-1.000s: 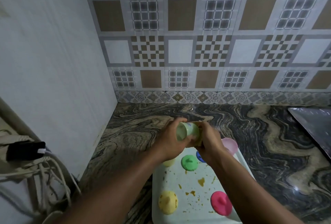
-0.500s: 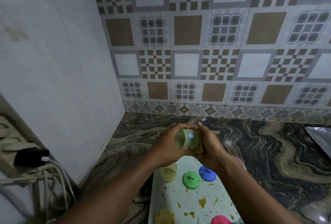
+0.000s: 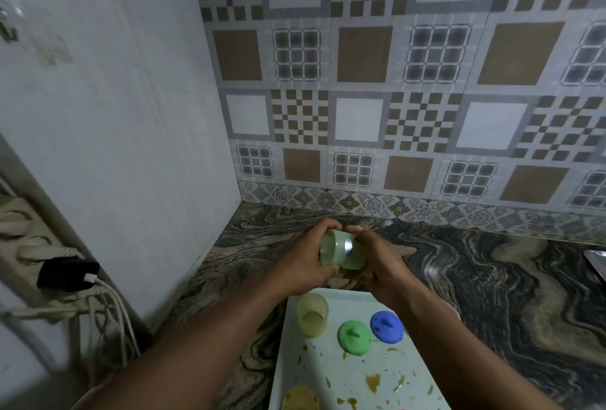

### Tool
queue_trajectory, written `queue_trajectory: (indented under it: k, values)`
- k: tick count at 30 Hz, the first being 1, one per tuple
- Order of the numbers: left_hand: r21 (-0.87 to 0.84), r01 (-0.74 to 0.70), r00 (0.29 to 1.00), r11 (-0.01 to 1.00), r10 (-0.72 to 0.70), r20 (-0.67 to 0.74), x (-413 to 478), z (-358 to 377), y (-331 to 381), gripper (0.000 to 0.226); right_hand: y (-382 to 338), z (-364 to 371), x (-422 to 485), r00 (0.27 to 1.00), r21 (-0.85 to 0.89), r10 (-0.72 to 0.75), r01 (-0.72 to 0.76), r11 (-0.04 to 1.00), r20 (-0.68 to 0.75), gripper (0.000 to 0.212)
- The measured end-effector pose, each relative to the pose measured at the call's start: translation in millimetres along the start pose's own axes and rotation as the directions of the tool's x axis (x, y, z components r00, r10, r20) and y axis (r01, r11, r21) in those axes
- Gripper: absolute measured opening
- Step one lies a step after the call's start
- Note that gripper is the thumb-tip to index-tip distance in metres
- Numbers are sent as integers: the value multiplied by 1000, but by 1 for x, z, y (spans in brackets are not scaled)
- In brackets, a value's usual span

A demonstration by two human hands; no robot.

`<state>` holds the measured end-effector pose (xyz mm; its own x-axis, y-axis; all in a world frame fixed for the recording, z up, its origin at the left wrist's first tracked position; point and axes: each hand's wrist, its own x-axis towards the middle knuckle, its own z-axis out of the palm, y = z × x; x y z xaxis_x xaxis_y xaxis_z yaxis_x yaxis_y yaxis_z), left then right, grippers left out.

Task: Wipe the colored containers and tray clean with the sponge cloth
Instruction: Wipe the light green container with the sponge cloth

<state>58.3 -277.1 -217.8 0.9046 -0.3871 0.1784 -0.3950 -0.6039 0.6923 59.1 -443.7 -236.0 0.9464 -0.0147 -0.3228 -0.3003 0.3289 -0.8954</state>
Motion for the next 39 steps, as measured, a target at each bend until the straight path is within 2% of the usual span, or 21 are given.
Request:
queue_trajectory:
  k: [2, 4, 6, 8, 10, 12, 15, 17, 19, 22, 24, 27, 29, 31, 34, 35, 37, 39]
  values:
    - [4, 24, 1000, 1000, -24, 1, 0, 2, 0, 73, 2, 1, 3, 999, -24, -22, 21, 999, -32, 30]
    - [-69, 88, 996, 994, -87, 8, 1, 5, -1, 77, 1, 0, 5, 996, -41, -51, 48, 998, -77, 28]
    - [-141, 158, 987, 977, -157, 18, 2, 6, -1, 72, 1, -1, 4, 991, -70, -94, 88, 994, -94, 28]
    - [-138, 167, 986, 976, -165, 26, 0, 8, -2, 63, 2, -3, 2, 988, -90, -122, 114, 989, -89, 27]
    - [-70, 111, 994, 991, -109, 25, -4, 10, -1, 63, 4, -3, 0, 986, -106, -135, 125, 987, -98, 24]
    - [73, 13, 1000, 997, -15, 21, -9, 13, -1, 66, 7, -3, 0, 984, -102, -145, 134, 986, -104, 22]
    - [279, -133, 990, 951, 139, -1, -13, 18, -5, 72, 8, -2, 0, 983, -91, -151, 141, 986, -109, 22]
    - [320, -165, 985, 933, 174, -1, -14, 19, -6, 73, 7, -3, 0, 981, -84, -149, 139, 987, -122, 22]
    - [255, -93, 995, 962, 99, -12, -14, 21, -7, 74, 8, -3, 0, 982, -73, -137, 128, 989, -129, 21]
    - [13, 128, 992, 992, -127, -25, -11, 20, -6, 70, 14, -2, 2, 977, -59, -132, 124, 991, -165, 21]
    - [30, 99, 995, 995, -98, -35, -10, 18, -5, 64, 15, 0, 2, 973, -60, -143, 134, 989, -182, 23]
    - [250, -94, 995, 964, 103, -21, -16, 14, -5, 70, 15, 6, 0, 980, -93, -136, 124, 988, -147, 25]
    - [328, -152, 987, 932, 163, -8, -18, 12, -10, 74, 15, 9, -1, 984, -95, -118, 106, 990, -131, 26]
    - [279, -104, 993, 955, 115, -26, -20, 11, -15, 77, 13, 12, -1, 985, -111, -110, 95, 989, -130, 27]
    - [53, 85, 993, 995, -80, -89, -22, 8, -16, 74, 15, 19, -3, 985, -132, -127, 112, 985, -116, 28]
    - [62, 65, 994, 996, -59, -95, -23, 8, -16, 69, 16, 22, -5, 986, -134, -132, 117, 984, -106, 28]
    - [243, -86, 993, 966, 102, -55, -27, 8, -19, 68, 18, 26, -7, 990, -116, -111, 100, 988, -90, 28]
    - [415, -263, 960, 871, 280, 20, -31, 5, -25, 71, 17, 28, -10, 995, -84, -57, 50, 995, -79, 29]
